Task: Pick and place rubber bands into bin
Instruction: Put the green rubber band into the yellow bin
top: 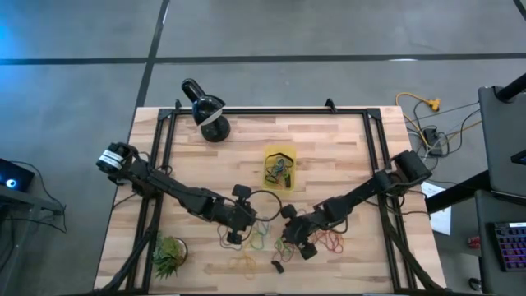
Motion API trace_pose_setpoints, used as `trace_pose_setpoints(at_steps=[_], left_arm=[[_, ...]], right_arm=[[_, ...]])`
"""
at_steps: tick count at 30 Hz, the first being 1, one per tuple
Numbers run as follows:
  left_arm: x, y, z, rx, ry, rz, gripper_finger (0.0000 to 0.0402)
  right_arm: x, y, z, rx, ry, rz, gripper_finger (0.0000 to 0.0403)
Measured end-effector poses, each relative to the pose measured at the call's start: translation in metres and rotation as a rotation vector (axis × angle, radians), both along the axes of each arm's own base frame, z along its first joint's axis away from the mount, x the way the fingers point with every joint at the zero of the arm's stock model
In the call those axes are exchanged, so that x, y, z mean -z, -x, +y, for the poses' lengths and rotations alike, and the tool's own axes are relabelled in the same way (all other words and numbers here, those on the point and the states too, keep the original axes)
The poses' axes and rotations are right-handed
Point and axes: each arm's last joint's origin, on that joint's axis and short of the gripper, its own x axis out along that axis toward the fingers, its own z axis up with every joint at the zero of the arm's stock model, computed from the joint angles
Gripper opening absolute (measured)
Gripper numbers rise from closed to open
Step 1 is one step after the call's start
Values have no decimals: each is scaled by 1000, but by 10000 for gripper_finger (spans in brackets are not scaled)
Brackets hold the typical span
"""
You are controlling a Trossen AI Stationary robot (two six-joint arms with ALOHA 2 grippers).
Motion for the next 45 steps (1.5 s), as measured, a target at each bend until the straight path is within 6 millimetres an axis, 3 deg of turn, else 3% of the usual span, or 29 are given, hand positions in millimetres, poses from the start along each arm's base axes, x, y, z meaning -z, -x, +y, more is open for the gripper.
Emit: trace_pose_setpoints(at_steps=[12,21,34,42,45], left_arm=[[0,1,-1,3,1,0,114],[0,0,-1,4,1,-1,114],[0,0,-1,4,4,-8,114],[0,0,-1,4,4,-7,114],[0,0,-1,4,4,-6,114]], right_arm=[[-2,-2,-1,43,24,-19,122],[0,-5,0,45,12,-39,130],[17,-16,6,41,30,3,108],[12,-17,7,-3,79,29,19],[8,-15,5,-1,89,29,12]])
